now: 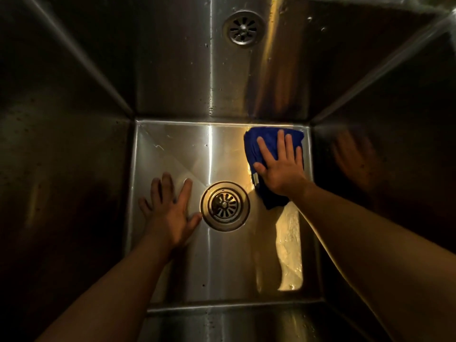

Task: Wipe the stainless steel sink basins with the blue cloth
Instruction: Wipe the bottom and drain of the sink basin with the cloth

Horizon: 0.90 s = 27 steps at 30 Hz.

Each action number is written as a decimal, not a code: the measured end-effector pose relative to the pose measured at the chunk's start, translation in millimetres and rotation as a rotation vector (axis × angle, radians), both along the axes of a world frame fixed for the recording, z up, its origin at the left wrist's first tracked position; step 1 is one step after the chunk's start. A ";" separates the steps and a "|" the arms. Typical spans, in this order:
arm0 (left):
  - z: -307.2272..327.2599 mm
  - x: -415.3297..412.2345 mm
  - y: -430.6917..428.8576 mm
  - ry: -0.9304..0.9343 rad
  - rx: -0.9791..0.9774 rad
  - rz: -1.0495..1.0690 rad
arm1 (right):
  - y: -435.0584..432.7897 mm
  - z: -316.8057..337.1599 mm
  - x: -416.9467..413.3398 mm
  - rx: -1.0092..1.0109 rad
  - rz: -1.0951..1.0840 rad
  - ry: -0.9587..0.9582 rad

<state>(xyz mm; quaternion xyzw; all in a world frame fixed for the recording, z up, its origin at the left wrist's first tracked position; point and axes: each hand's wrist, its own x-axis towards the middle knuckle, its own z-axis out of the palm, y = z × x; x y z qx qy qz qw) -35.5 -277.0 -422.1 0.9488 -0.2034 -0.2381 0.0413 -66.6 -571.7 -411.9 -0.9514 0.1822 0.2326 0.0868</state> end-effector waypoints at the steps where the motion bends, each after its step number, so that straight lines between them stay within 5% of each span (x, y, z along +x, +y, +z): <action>1: 0.1 0.1 0.1 -0.002 0.005 0.000 | 6.1 0.6 -11.5 0.012 0.021 0.007; 18: 7.2 3.6 -4.0 0.042 0.038 0.005 | 77.4 31.7 -179.8 0.211 0.131 0.661; 27: 10.8 1.0 -5.3 0.021 0.032 0.003 | 77.7 23.9 -185.7 0.165 0.081 0.457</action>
